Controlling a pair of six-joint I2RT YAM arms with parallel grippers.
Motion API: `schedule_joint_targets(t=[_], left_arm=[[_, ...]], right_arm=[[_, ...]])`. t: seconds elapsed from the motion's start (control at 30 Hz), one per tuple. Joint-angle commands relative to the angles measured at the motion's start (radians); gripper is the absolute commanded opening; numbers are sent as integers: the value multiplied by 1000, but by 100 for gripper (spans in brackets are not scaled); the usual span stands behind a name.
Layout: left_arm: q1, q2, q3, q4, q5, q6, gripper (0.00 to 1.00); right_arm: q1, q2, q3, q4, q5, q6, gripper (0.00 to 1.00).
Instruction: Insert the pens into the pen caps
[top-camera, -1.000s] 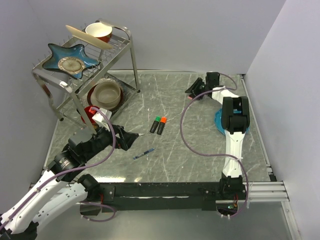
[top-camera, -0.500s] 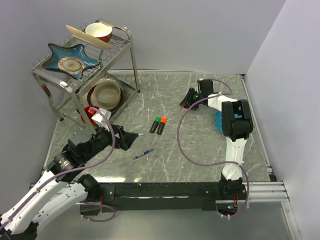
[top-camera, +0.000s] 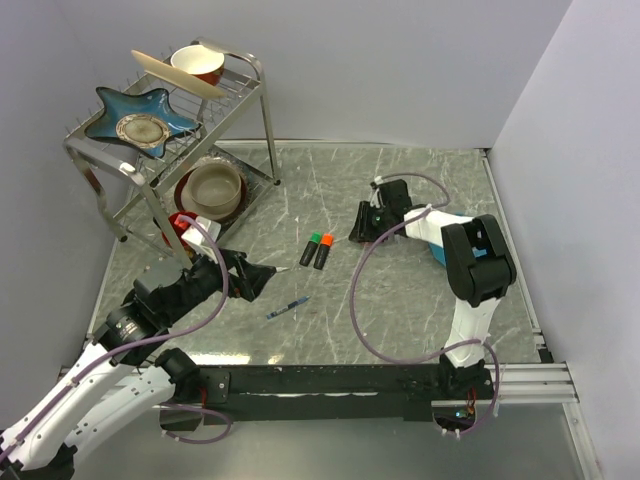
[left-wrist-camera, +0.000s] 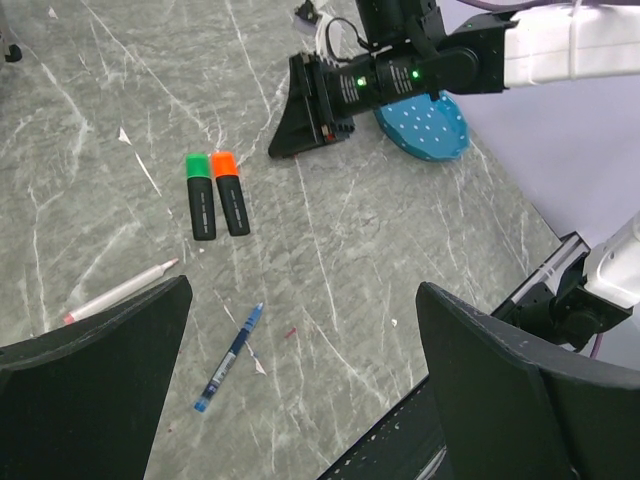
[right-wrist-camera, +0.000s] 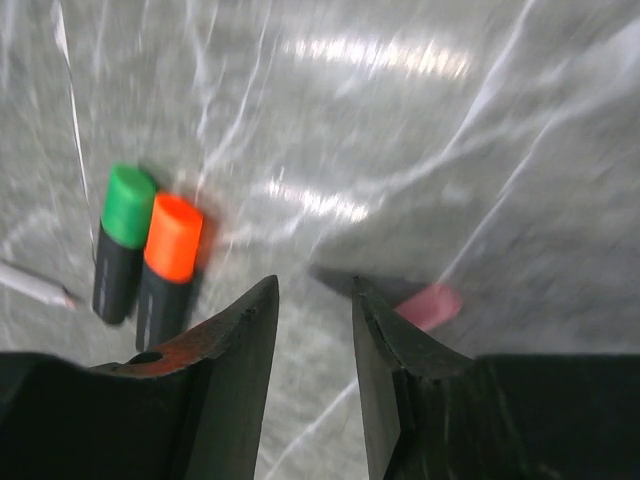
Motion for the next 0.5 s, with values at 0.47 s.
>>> schedule_joint_targets(t=[0.47], left_arm=[[-2, -5, 34, -28, -169, -61, 99]], right_arm=[[94, -146, 49, -296, 470, 339, 41]])
